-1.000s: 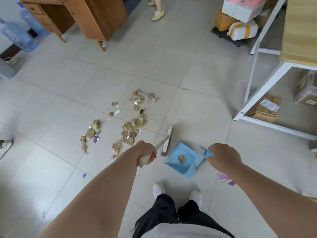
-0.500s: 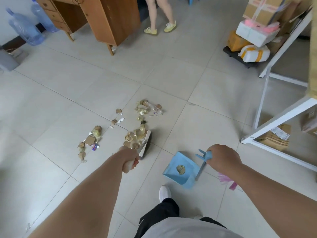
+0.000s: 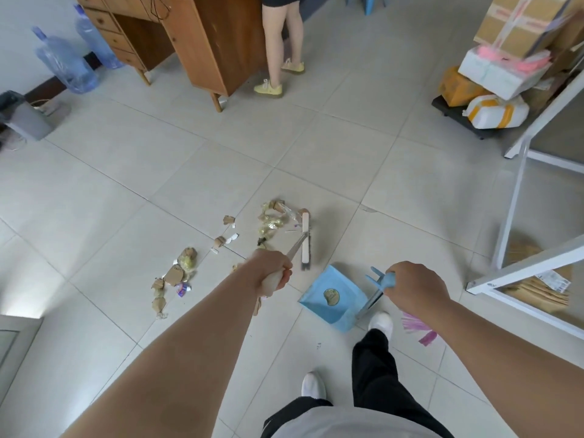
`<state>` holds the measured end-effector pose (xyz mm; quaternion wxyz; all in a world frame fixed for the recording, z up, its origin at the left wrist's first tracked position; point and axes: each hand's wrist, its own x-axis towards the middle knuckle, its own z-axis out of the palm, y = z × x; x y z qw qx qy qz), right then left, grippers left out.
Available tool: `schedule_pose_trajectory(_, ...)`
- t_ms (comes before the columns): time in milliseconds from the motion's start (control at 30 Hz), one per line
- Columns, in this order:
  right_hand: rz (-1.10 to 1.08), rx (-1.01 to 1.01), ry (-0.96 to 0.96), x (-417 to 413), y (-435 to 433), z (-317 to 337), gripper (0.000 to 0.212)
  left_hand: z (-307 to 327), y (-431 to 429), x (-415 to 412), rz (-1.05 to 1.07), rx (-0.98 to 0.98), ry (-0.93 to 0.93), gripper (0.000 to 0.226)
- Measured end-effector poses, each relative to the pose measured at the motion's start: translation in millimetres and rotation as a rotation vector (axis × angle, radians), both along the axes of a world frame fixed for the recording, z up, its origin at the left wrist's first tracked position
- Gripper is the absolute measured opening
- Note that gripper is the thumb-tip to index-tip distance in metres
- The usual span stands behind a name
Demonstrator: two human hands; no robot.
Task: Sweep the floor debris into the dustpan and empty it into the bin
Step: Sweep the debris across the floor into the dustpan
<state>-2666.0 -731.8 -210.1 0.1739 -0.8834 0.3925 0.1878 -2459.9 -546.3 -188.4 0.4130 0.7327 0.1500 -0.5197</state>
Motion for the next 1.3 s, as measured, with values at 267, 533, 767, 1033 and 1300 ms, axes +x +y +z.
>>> schedule_pose_trajectory(267, 0.035, 0.031, -0.021, 43.0, -99.0, -8.1, 0.024, -22.5, -135.0, 21.7, 0.058, -0.051, 0.067, 0.007)
schedule_pose_trajectory(533, 0.123, 0.042, 0.052, 79.0, -170.1, -8.2, 0.021, -50.0, -224.0, 47.2, 0.171, -0.066, 0.113, 0.014)
schedule_pose_trajectory(767, 0.113, 0.045, 0.105, 97.2, -178.5, -9.8, 0.024, -69.5, -211.3, 96.3, 0.212, 0.017, 0.116, 0.019)
schedule_pose_trajectory(1033, 0.175, 0.035, 0.095, 142.1, -150.7, -6.9, 0.02, -57.8, -125.0, 114.5, 0.362, 0.074, 0.141, 0.011)
schedule_pose_trajectory(1300, 0.347, 0.03, 0.092, 172.3, -133.9, -0.5, 0.014, -40.0, -58.9, 87.3, 0.502, 0.12, 0.147, 0.007)
